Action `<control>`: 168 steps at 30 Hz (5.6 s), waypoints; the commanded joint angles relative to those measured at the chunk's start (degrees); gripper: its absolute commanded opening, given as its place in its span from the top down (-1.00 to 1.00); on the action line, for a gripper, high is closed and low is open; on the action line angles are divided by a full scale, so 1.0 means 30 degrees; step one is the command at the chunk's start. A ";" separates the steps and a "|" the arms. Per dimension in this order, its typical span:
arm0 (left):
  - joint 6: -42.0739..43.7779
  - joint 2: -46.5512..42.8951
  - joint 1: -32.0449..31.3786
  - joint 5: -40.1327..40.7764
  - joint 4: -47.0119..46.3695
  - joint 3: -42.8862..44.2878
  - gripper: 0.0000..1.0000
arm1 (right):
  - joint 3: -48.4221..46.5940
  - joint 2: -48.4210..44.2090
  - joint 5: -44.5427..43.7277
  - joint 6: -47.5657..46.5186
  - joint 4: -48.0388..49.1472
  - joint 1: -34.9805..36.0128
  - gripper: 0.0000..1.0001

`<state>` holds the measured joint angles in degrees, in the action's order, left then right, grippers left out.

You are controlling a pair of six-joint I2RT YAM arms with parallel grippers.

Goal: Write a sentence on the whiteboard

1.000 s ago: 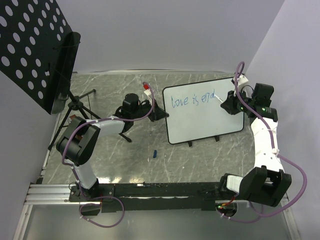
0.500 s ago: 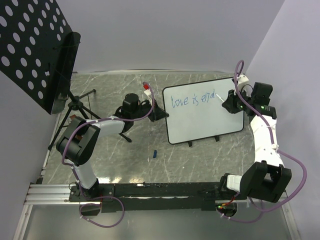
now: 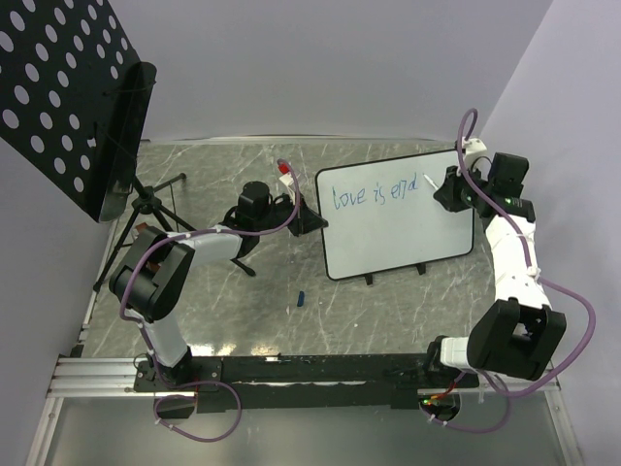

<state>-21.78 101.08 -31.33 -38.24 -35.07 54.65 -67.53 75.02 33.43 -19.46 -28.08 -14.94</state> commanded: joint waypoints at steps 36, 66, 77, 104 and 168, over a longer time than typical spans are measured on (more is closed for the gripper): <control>0.3012 -0.0177 -0.0338 0.0559 0.0967 -0.0113 0.98 | 0.1239 -0.0896 -0.0332 -0.1569 -0.1189 0.0175 1.00; 0.3100 -0.0206 -0.0367 0.0559 0.1114 -0.0083 0.98 | -0.0430 -0.0341 -0.0655 -0.0836 -0.0777 0.0087 1.00; 0.3158 -0.0206 -0.0337 0.0530 0.1143 -0.0112 0.98 | -0.0460 0.0158 -0.1298 -0.0807 -0.0750 0.0058 1.00; 0.3159 -0.0177 -0.0367 0.0501 0.1172 -0.0083 0.99 | -0.1573 0.1212 -0.0188 -0.0483 -0.1012 -0.0206 1.00; 0.3217 -0.0118 -0.0338 0.0558 0.1202 -0.0054 0.98 | -0.2246 0.1563 -0.0275 0.0043 -0.0573 -0.1319 1.00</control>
<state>-21.65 100.68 -31.70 -37.47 -34.20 54.65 -71.29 78.32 32.16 -20.16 -30.83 -18.63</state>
